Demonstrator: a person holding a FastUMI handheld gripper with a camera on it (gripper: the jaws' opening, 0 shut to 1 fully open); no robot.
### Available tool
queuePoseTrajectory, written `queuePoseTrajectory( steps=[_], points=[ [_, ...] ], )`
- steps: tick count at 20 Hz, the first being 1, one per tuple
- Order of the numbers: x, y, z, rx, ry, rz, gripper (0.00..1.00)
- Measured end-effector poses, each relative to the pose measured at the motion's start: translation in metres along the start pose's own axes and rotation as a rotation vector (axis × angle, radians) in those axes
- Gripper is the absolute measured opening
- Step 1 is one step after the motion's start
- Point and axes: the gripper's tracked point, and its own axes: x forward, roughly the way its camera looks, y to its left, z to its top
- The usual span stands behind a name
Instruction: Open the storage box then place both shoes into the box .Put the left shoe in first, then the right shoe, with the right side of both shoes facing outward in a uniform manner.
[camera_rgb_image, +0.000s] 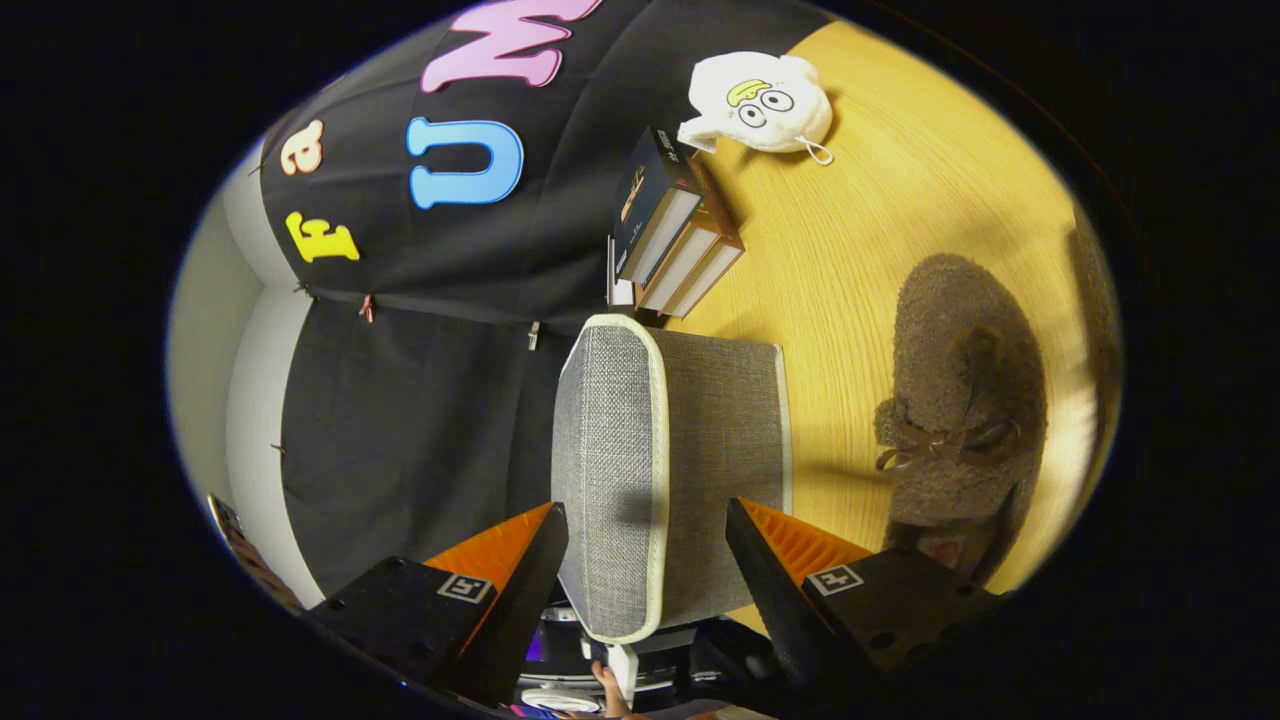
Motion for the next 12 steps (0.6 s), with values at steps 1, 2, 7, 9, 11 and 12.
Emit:
queuePoseTrajectory(
  steps=[1, 2, 7, 9, 11, 12],
  points=[
    [0.003, -0.001, -0.002, 0.015, 0.009, 0.006, 0.98],
    [0.006, -0.002, -0.005, 0.023, 0.019, 0.008, 0.98],
    [0.03, 0.002, -0.022, 0.098, 0.087, 0.059, 0.97],
    [0.036, 0.01, -0.03, 0.139, 0.11, 0.095, 0.91],
    [0.037, 0.011, -0.028, 0.15, 0.115, 0.102, 0.71],
    [0.032, 0.011, -0.028, 0.152, 0.119, 0.11, 0.6]
  ],
)
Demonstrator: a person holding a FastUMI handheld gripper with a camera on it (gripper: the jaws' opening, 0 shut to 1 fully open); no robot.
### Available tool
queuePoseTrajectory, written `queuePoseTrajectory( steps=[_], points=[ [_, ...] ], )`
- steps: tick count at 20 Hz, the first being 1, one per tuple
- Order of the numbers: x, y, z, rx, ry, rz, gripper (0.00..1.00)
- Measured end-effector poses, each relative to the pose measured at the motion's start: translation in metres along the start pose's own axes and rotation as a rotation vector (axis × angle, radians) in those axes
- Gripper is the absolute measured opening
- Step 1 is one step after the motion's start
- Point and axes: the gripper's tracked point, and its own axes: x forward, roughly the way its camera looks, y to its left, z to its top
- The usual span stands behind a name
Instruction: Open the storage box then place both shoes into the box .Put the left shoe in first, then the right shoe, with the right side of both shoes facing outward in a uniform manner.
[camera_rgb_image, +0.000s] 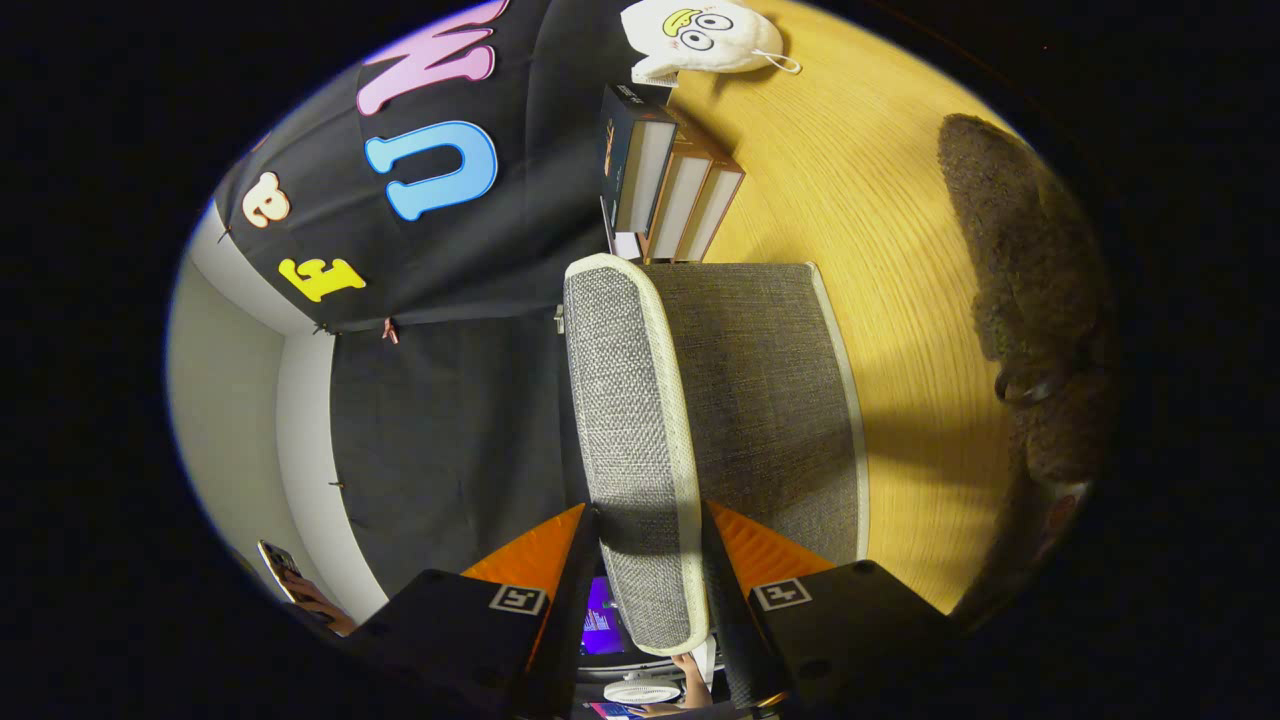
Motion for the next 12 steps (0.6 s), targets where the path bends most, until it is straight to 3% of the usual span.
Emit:
queuePoseTrajectory(
  steps=[3, 5, 12],
  points=[
    [-0.01, 0.019, 0.009, -0.026, -0.051, 0.043, 0.14],
    [-0.015, 0.028, 0.007, -0.079, -0.067, 0.044, 0.05],
    [-0.015, 0.085, 0.005, -0.212, -0.179, 0.049, 0.05]
  ],
)
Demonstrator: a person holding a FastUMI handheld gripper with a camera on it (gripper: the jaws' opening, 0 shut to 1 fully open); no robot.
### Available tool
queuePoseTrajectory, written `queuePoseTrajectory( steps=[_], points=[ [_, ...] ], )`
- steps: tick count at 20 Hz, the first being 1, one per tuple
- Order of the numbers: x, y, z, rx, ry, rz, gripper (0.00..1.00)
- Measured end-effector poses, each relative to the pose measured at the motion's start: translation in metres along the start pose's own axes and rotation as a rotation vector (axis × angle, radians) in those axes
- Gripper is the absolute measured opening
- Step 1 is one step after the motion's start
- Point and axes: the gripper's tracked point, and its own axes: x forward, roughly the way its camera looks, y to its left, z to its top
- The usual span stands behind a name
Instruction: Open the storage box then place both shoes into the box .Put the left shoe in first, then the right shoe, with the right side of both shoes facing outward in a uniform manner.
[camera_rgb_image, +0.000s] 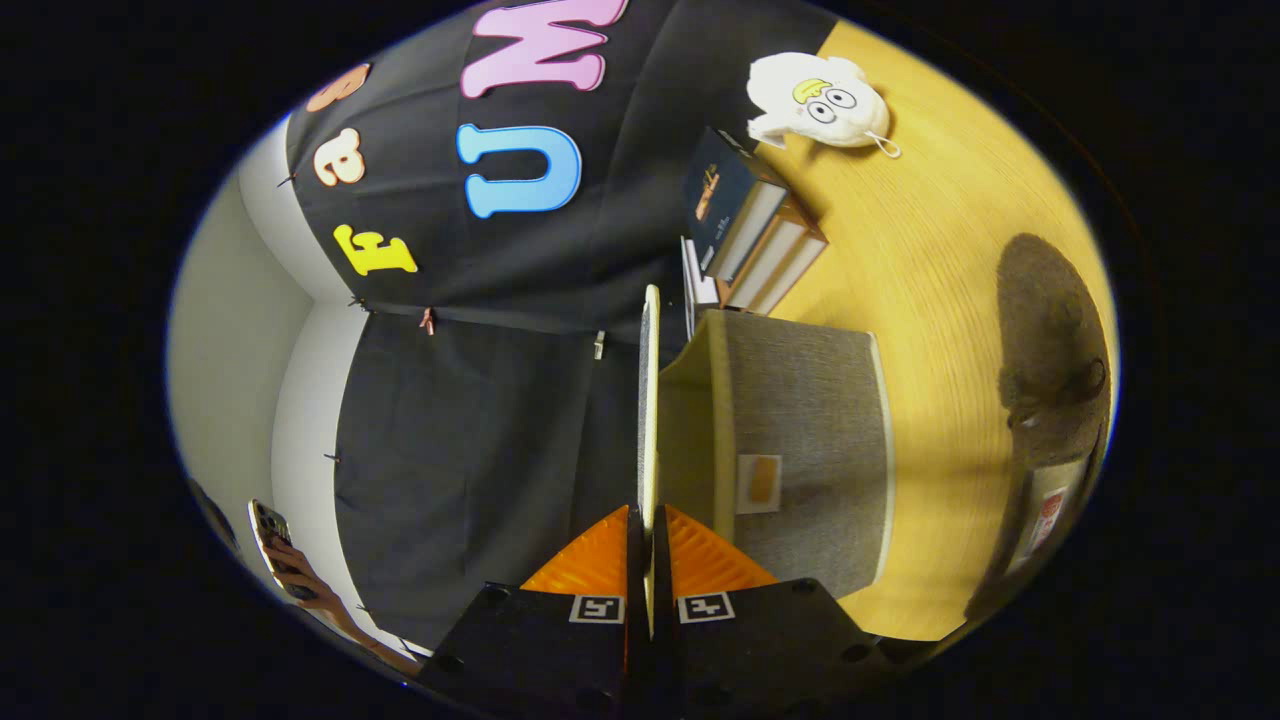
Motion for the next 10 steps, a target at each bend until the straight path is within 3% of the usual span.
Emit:
queuePoseTrajectory(
  steps=[10],
  points=[
    [0.072, 0.106, -0.027, -0.264, 0.058, -0.026, 0.07]
  ],
)
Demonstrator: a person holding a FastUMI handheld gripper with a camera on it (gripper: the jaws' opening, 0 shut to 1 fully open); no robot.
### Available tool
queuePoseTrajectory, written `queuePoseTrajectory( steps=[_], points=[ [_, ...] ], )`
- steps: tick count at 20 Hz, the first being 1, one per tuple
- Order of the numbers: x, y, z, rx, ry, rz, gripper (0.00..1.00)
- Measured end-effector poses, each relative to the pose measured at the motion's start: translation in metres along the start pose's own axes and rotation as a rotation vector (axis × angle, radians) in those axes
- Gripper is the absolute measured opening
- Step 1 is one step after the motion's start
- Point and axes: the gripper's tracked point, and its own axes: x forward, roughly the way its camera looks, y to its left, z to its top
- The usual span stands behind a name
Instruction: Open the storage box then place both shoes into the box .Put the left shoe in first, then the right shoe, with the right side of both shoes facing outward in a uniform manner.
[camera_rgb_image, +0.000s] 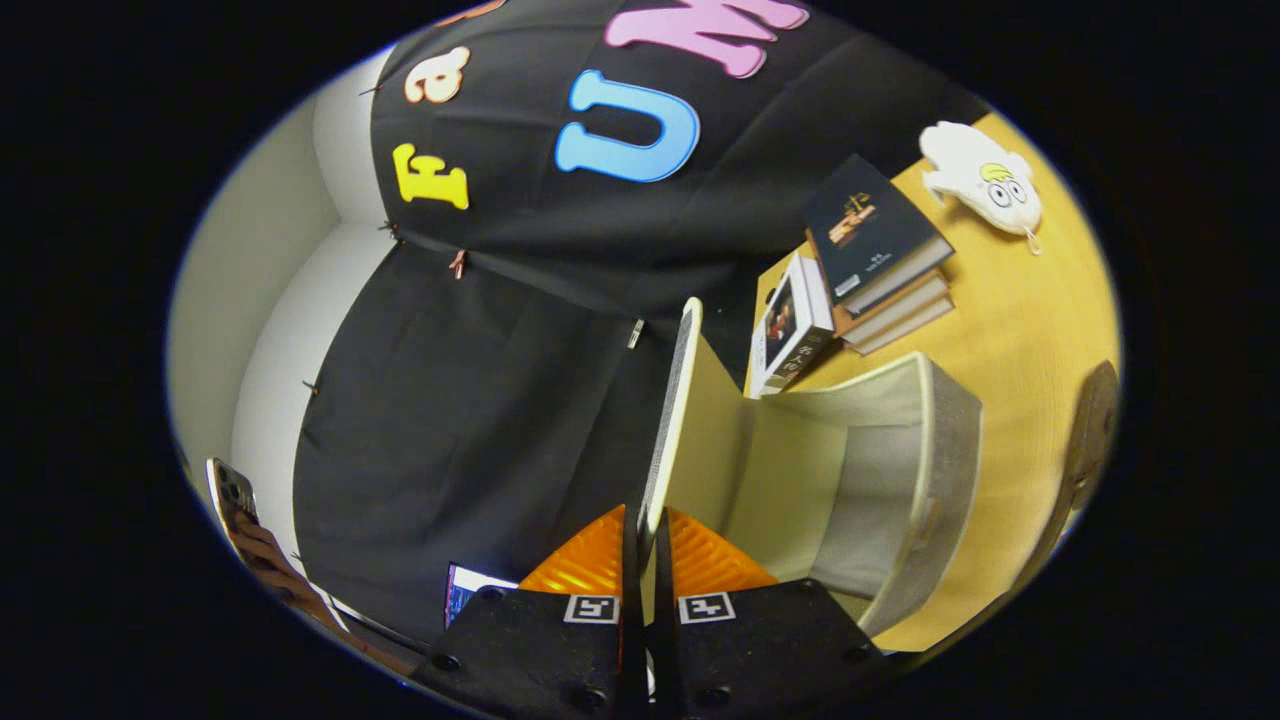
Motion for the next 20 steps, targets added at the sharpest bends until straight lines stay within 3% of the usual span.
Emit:
queuePoseTrajectory(
  steps=[8, 13, 16, 17, 20],
  points=[
    [0.076, 0.044, -0.029, -0.022, 0.059, 0.033, 0.07],
    [0.11, 0.052, -0.046, -0.053, 0.111, 0.035, 0.17],
    [0.124, 0.052, -0.06, -0.056, 0.154, 0.028, 0.31],
    [0.128, 0.052, -0.068, -0.061, 0.175, 0.022, 0.46],
    [0.131, 0.044, -0.081, -0.097, 0.213, -0.008, 0.76]
  ],
)
